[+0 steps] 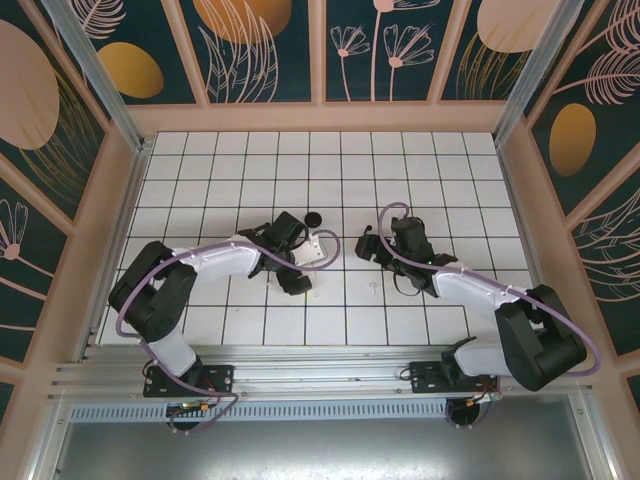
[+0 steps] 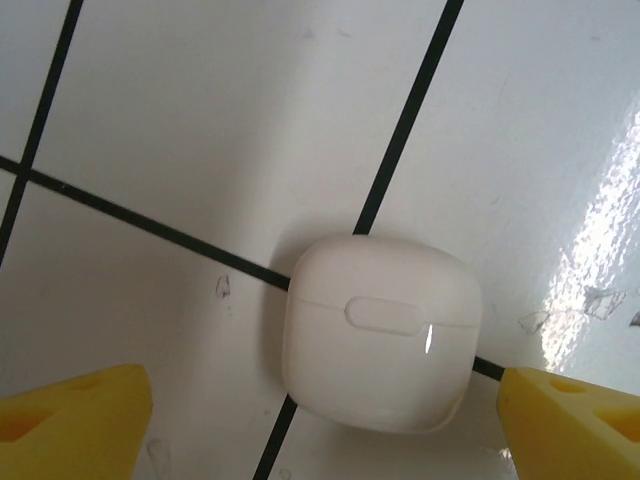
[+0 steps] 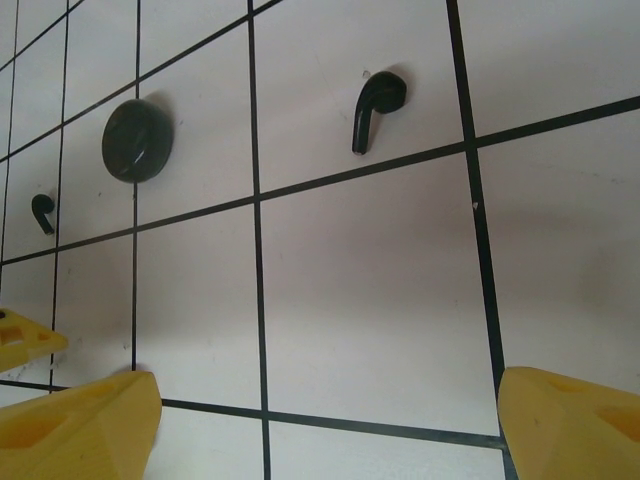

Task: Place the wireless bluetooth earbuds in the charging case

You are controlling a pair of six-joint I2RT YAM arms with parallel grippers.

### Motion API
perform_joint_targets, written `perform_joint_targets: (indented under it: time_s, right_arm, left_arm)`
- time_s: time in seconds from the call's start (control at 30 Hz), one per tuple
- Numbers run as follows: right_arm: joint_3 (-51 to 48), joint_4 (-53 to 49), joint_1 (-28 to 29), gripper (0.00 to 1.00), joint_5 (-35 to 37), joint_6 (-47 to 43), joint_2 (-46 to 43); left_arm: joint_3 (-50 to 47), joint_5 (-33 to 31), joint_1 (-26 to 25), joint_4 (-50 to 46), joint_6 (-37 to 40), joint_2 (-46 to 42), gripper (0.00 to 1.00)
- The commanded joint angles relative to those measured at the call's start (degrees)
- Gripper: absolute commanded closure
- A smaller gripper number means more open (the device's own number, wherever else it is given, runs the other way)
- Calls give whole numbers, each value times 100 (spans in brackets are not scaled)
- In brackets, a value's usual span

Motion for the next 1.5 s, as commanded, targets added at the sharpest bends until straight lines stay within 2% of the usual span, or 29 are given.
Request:
perform_joint_targets:
  time_s: [0.0,0.2,0.3,0.4,0.67,0.8,1.03,1.23,1.47]
  right_arm:
    - [-66,143,47,12,-13,132,-78]
    - [-40,175,46,12,7,170,-124]
    - [26,155,49,15,-26,153,-87]
    - [95,120,49,19,-57,146,-21]
    - [97,225,49,20,-205,341,-79]
    - [62,256,51,22,-332,420,-229]
    - [-68,317,50,23,-443,575,-536]
    - [-227,615,71,26,-779,823,-604]
    - [46,740,282,29,-1162,798,-840]
  left_arm:
    - [177,166,-57,-133,169,220,12]
    - [94,352,-60,39,103,281,16]
    - [94,481,-55,117,65,270,20]
    - [88,540,-60,155,51,207,28]
    - [-217,554,-64,275,109,42,53]
    - [-436,522,-57,590,4,-261,55]
    - [-586,451,-60,867,-184,-616,66]
    - [-766,398,-53,1195,-516,-1023,68]
    - [-899,510,-60,1794,-984,-1558,69]
